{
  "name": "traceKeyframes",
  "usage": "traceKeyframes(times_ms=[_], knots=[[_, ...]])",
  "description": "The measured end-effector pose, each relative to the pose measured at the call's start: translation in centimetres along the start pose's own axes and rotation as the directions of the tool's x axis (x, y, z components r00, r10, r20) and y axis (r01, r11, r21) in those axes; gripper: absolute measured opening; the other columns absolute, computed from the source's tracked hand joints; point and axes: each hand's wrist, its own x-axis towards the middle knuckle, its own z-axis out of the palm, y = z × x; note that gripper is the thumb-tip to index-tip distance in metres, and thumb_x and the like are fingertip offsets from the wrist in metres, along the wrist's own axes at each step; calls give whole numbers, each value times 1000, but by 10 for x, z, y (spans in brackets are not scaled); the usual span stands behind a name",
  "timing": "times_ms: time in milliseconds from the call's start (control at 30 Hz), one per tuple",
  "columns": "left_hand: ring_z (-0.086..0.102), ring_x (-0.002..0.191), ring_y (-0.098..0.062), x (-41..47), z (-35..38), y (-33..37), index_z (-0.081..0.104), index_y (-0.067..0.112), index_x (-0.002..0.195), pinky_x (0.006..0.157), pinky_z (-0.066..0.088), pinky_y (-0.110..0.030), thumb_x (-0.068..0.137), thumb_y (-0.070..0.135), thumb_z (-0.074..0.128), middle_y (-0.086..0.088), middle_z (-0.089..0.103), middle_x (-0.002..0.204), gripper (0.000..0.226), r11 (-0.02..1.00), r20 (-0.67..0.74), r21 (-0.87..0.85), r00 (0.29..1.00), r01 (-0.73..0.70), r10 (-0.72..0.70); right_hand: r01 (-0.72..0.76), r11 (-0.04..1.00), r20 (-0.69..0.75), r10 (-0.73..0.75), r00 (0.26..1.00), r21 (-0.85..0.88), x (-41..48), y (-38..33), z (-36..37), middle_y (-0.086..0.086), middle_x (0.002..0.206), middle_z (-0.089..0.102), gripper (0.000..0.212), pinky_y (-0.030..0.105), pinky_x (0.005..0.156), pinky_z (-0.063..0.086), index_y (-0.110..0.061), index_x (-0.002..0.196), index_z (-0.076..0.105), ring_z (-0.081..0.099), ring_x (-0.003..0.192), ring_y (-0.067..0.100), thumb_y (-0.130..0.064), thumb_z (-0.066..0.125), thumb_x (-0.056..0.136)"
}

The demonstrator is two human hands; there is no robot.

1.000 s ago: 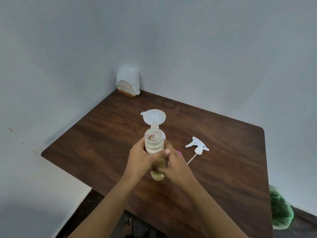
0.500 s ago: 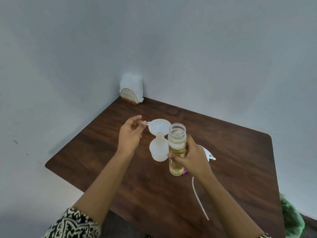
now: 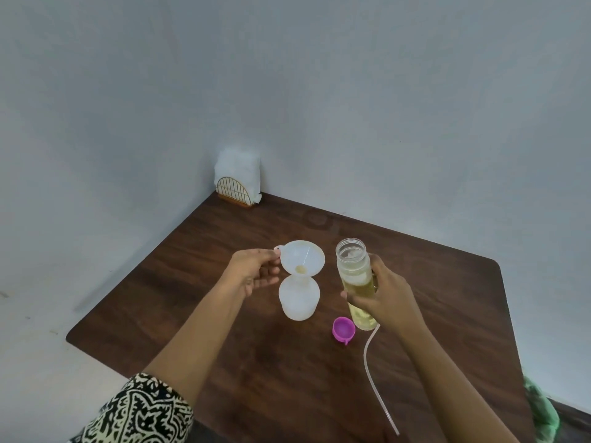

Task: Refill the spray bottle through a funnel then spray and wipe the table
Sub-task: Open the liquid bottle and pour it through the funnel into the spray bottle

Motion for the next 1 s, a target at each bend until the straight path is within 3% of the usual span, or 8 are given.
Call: traceKeyframes(times_ms=[233, 433, 567, 800, 1000], knots=[[57, 58, -11, 3, 2, 3, 68, 5, 89, 49, 56, -26, 87, 12, 65, -5, 63, 72, 8, 999, 9, 43, 1000, 14, -15, -27, 997, 12, 28, 1000, -70, 7, 2, -3, -9, 108, 65, 65, 30, 75, 45, -26, 124, 48, 62, 93, 18, -36, 80, 68], [55, 57, -12, 6, 3, 6, 70, 7, 88, 48, 50, -25, 84, 24, 73, -5, 65, 73, 17, 995, 3, 96, 1000, 9, -9, -34, 997, 20, 35, 999, -74, 8, 6, 0, -9, 107, 65, 64, 28, 73, 42, -25, 123, 48, 62, 92, 17, -37, 79, 68], [55, 55, -10, 6, 3, 6, 71, 7, 95, 46, 49, -23, 86, 17, 71, -6, 67, 73, 13, 996, -4, 89, 1000, -26, 27, -31, 996, 26, 34, 999, -80, 7, 5, 4, -7, 109, 66, 65, 28, 73, 44, -24, 123, 47, 62, 91, 16, -38, 79, 69], [57, 54, -10, 3, 3, 8, 71, 7, 90, 47, 49, -23, 87, 18, 69, -5, 66, 68, 12, 994, -2, 102, 999, -36, 36, -13, 991, 38, 18, 999, -136, 11, 5, 5, -8, 107, 65, 64, 28, 70, 41, -26, 124, 47, 62, 91, 18, -38, 77, 69], [56, 55, -10, 3, 2, 5, 72, 6, 93, 47, 49, -21, 88, 15, 67, -5, 66, 68, 11, 995, 4, 84, 999, -47, 47, 26, 973, 45, -16, 999, -231, 15, 8, 5, -12, 107, 64, 62, 26, 68, 39, -29, 123, 47, 54, 83, 8, -42, 75, 69]])
